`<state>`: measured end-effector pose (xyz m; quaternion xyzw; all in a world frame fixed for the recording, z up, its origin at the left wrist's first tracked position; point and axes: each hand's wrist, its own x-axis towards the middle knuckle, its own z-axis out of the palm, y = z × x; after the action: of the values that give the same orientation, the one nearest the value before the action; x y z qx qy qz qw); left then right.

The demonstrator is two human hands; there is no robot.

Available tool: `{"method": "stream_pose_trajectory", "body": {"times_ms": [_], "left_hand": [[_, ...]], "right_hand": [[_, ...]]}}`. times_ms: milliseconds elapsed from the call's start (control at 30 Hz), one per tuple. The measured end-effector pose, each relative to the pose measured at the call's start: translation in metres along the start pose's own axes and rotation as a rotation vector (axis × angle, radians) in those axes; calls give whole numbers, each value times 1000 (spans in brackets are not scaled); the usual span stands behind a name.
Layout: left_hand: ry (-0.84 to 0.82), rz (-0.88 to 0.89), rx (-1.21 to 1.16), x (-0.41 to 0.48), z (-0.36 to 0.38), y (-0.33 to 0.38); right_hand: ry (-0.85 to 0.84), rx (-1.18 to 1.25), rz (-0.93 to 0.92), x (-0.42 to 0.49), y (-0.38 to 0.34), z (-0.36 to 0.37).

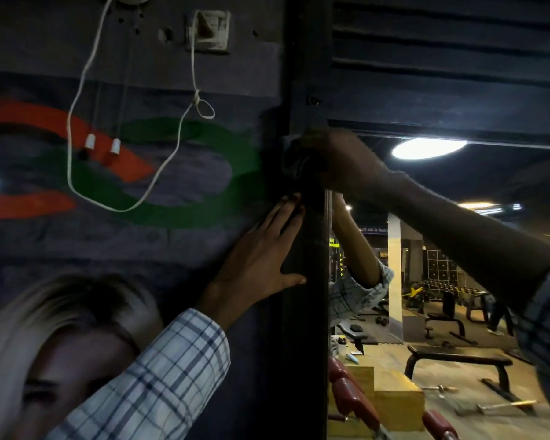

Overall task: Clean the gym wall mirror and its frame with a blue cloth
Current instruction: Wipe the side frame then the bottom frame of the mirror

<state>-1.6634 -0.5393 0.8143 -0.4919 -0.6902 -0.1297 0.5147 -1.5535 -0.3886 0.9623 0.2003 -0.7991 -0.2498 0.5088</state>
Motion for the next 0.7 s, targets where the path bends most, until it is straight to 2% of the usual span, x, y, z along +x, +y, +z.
{"method": "stream_pose_trajectory", "body": {"times_ms": [100, 133, 233, 267, 367, 400, 533, 600, 667, 700], "left_hand": [[6, 1, 15, -8, 5, 1], [6, -2, 18, -11, 7, 2], [11, -5, 12, -22, 15, 6], [12, -2, 8, -26, 17, 6], [-6, 3, 7, -36, 22, 7], [-3, 1, 7, -38, 23, 8], [17, -10, -2, -43, 29, 11], [14, -14, -9, -45, 29, 12], [4, -16, -14, -46, 29, 13], [1, -19, -16, -47, 29, 14]], "right_hand": [[191, -80, 261, -2, 3, 1], [168, -69, 237, -5, -4, 5], [-62, 3, -20, -17, -19, 8], [-76, -4, -12, -18, -17, 3], [136, -55, 272, -19, -3, -6], [150, -54, 291, -22, -5, -4], [-129, -7, 36, -38, -25, 6], [-38, -54, 103, -38, -17, 2], [169, -80, 306, -38, -9, 4], [218, -44, 362, -40, -11, 7]]}}
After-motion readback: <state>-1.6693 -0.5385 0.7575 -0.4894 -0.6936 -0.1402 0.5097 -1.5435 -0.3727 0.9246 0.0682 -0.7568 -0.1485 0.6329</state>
